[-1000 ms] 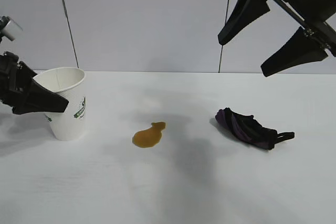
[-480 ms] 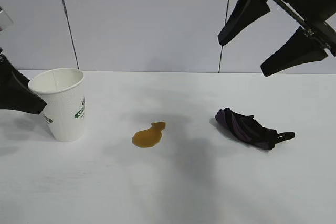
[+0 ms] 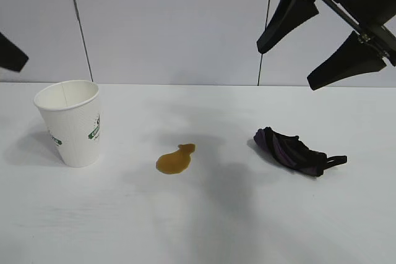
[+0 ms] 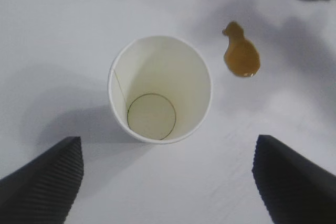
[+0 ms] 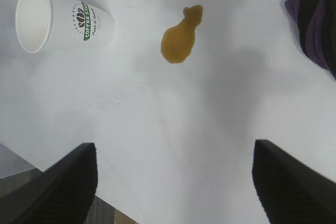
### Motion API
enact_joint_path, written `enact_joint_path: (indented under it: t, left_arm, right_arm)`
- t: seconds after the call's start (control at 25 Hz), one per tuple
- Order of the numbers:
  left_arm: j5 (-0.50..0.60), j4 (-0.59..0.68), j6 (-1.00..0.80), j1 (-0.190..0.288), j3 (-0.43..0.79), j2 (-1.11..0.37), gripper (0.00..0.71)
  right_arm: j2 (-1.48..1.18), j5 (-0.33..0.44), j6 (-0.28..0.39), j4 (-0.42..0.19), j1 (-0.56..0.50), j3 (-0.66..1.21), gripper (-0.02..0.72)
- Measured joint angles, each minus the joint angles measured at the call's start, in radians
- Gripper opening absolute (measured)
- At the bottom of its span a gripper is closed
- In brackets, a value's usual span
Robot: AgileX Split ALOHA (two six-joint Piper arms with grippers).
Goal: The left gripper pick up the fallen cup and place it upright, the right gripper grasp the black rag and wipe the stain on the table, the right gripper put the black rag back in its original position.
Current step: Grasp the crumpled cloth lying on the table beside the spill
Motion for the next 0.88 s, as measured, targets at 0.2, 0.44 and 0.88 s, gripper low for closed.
enact_joint_path:
  t: [0.2, 0.44, 0.88]
  left_arm:
    - [0.045, 0.032, -0.115, 0.000, 0.000, -0.218, 0.628]
    - [0.063, 0.140, -0.332, 0.000, 0.000, -0.490, 0.626]
    - [0.265, 0.664, -0.888, 0.000, 0.000, -0.904, 0.622]
  right_arm:
    - [0.000, 0.001, -0.001, 0.000, 0.000, 0.000, 0.557]
    - [0.000, 0.001, -0.001, 0.000, 0.000, 0.000, 0.557]
    - [0.000, 0.001, -0.001, 0.000, 0.000, 0.000, 0.557]
